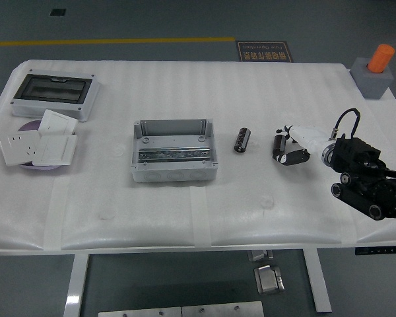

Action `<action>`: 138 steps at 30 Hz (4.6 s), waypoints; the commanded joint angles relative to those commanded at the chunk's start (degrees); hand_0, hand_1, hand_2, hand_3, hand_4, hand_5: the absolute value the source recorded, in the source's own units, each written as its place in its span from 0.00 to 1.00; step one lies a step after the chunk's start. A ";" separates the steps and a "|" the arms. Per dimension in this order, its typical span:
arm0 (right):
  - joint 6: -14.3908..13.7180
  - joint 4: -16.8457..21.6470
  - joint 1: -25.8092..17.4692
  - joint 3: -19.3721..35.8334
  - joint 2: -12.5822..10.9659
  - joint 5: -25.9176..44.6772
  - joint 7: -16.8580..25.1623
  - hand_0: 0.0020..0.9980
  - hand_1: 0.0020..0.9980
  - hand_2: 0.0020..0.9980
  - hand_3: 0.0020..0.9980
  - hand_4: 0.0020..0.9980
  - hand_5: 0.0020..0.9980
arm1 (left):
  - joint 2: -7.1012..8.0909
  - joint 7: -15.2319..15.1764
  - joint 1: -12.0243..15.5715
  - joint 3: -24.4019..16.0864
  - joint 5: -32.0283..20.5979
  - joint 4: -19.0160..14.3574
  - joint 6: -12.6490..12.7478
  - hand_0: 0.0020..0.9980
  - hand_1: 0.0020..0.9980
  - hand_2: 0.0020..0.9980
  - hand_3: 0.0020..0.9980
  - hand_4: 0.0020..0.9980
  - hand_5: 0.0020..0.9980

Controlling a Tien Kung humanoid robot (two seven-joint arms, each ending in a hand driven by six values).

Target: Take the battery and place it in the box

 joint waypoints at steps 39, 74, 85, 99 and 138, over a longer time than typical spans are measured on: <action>-3.09 12.57 -2.71 12.04 -0.54 -5.16 -0.65 0.71 0.64 0.63 0.65 0.51 0.31 | -0.04 -0.21 0.16 -0.17 0.45 0.00 0.31 0.46 0.58 0.40 0.52 0.45 0.33; -0.09 23.84 -9.13 21.94 10.86 -6.40 -3.04 0.92 0.79 0.85 0.97 0.97 0.67 | 0.41 0.28 0.34 1.02 -0.58 0.00 -0.27 0.46 0.58 0.40 0.52 0.45 0.33; -0.47 13.44 -3.75 16.59 4.92 -1.36 -2.27 0.92 0.77 0.82 0.97 1.00 0.70 | 0.33 0.30 0.17 1.02 -0.50 0.00 -0.26 0.46 0.58 0.40 0.51 0.45 0.33; 2.58 -0.47 2.00 4.01 5.66 3.09 -2.19 0.88 0.73 0.78 0.92 1.00 0.69 | 0.24 0.14 -0.18 1.81 -1.08 0.00 -0.33 0.46 0.58 0.40 0.52 0.45 0.32; 0.98 -5.00 5.87 -4.67 9.91 5.45 -1.78 0.87 0.69 0.74 0.89 0.98 0.70 | 0.47 0.19 -0.72 1.45 0.06 0.00 -0.49 0.46 0.58 0.40 0.51 0.45 0.31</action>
